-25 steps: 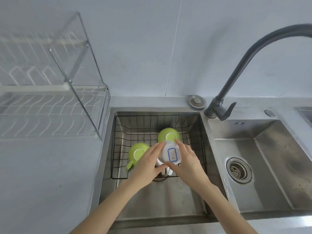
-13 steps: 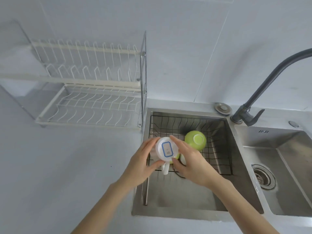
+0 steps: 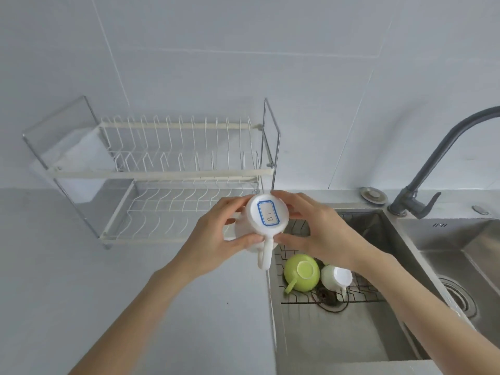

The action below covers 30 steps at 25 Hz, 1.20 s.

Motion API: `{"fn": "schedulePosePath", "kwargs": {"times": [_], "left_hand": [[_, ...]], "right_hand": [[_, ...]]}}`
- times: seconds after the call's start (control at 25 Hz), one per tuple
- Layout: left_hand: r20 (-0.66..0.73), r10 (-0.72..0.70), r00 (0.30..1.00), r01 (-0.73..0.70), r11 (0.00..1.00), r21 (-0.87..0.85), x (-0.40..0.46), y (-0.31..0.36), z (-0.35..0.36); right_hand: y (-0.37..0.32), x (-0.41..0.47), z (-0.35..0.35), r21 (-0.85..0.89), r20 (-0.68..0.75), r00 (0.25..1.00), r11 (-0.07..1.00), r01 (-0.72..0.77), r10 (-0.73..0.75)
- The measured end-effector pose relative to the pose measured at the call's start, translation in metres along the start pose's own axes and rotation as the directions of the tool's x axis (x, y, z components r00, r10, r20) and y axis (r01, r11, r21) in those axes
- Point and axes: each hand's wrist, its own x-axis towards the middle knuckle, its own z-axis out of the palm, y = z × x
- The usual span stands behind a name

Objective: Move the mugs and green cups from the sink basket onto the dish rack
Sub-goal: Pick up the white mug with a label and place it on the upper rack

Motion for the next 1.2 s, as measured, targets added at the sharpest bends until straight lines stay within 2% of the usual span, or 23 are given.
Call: {"fn": "schedulePosePath", "kwargs": {"times": [0.32,0.48,0.88,1.08,1.2], "left_hand": [[-0.003,0.141,0.990,-0.140,0.988,0.061,0.062,0.033,-0.090],[-0.012,0.120,0.993,-0.118,0.989,0.085,0.103,0.032,-0.122],[0.135,-0.037,0.990,0.017,0.989,0.150,0.186,-0.026,-0.135],[0.188,-0.141,0.972,0.107,0.978,0.181,0.204,-0.055,-0.120],[0.212,-0.180,0.961,0.142,0.973,0.183,0.205,-0.067,-0.110]], "right_hand": [[-0.063,0.078,-0.051,-0.129,-0.127,0.986,0.987,0.096,-0.112],[-0.073,0.125,-0.068,-0.191,-0.126,0.984,0.977,0.097,-0.122],[-0.032,0.215,-0.055,-0.308,0.049,0.995,0.949,-0.066,0.085],[-0.008,0.235,-0.043,-0.458,0.177,0.966,0.885,-0.086,0.186],[-0.001,0.237,-0.035,-0.533,0.207,0.954,0.843,-0.075,0.216]]}}
